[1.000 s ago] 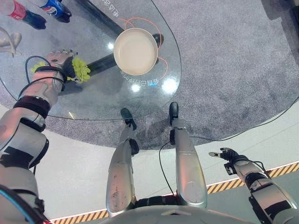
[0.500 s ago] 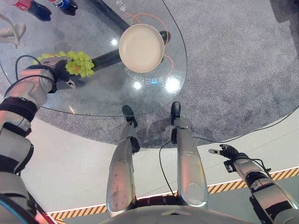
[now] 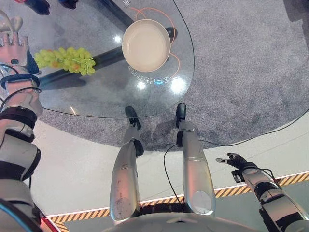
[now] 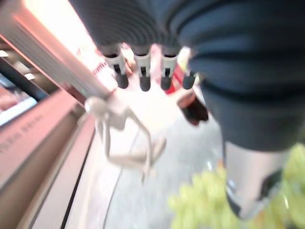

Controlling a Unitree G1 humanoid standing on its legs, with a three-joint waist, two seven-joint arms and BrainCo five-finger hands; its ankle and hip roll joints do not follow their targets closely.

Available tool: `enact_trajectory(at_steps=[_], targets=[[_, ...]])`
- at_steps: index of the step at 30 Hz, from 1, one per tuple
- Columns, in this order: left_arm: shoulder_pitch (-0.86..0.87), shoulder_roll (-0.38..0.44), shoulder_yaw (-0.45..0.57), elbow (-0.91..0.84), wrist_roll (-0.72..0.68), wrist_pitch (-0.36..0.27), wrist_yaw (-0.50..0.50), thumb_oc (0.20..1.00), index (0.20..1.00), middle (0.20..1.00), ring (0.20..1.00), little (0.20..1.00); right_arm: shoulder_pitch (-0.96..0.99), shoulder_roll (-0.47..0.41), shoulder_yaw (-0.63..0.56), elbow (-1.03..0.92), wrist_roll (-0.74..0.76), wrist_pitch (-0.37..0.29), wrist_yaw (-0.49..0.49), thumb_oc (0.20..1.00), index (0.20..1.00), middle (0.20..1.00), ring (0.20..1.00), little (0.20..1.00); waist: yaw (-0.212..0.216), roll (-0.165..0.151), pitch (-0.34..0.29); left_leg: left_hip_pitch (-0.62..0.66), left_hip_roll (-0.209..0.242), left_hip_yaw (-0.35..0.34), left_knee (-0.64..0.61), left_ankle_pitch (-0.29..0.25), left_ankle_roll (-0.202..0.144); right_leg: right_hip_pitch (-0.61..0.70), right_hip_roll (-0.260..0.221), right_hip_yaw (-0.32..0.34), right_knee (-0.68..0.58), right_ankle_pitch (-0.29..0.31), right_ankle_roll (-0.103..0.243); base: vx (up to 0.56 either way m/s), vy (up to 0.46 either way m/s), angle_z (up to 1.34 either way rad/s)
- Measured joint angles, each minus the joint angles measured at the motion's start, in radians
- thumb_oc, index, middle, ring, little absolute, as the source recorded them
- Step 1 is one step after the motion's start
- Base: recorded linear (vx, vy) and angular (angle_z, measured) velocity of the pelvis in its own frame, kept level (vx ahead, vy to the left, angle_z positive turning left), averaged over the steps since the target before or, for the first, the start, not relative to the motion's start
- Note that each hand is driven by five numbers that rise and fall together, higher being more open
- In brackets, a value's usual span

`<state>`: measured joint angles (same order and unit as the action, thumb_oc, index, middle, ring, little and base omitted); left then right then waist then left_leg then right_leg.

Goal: Pick up fruits into the plate

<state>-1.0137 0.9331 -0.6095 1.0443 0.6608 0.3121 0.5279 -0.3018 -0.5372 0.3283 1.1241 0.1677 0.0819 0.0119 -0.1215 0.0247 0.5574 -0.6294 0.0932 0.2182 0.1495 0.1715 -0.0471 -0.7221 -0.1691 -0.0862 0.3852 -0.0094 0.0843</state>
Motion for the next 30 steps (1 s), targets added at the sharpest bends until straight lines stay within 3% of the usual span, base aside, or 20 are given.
enact_trajectory(at_steps=[7, 13, 30], targets=[[-0.019, -0.02, 0.017, -0.001, -0.002, -0.02, 0.146, 1.0, 1.0, 1.0, 1.0, 1.0, 0.0, 0.002, 0.003, -0.003, 0.008, -0.003, -0.003, 1.0, 1.0, 1.0, 1.0, 1.0, -0.009, -0.005, -0.001, -0.01, 0.005, -0.002, 0.014, -0.006, 0.0, -0.003, 0.004, -0.001, 0.0, 0.001, -0.001, 0.0, 0.001, -0.01], [-0.034, -0.021, 0.014, 0.0, -0.002, -0.077, 0.148, 1.0, 1.0, 1.0, 1.0, 1.0, 0.0, 0.004, 0.003, -0.006, 0.009, -0.006, -0.007, 1.0, 1.0, 1.0, 1.0, 1.0, -0.024, -0.012, -0.002, -0.02, 0.012, 0.0, 0.034, -0.02, -0.006, -0.007, 0.008, 0.003, -0.001, 0.001, -0.001, 0.0, 0.002, -0.02], [-0.049, -0.026, -0.108, -0.004, 0.047, -0.14, -0.205, 1.0, 1.0, 1.0, 1.0, 1.0, 0.0, 0.005, 0.0, -0.015, 0.008, -0.008, -0.018, 1.0, 1.0, 1.0, 1.0, 1.0, -0.035, -0.013, -0.002, -0.045, 0.011, 0.01, 0.054, -0.032, 0.002, -0.032, 0.006, 0.015, 0.001, 0.002, -0.002, 0.0, 0.002, -0.01]])
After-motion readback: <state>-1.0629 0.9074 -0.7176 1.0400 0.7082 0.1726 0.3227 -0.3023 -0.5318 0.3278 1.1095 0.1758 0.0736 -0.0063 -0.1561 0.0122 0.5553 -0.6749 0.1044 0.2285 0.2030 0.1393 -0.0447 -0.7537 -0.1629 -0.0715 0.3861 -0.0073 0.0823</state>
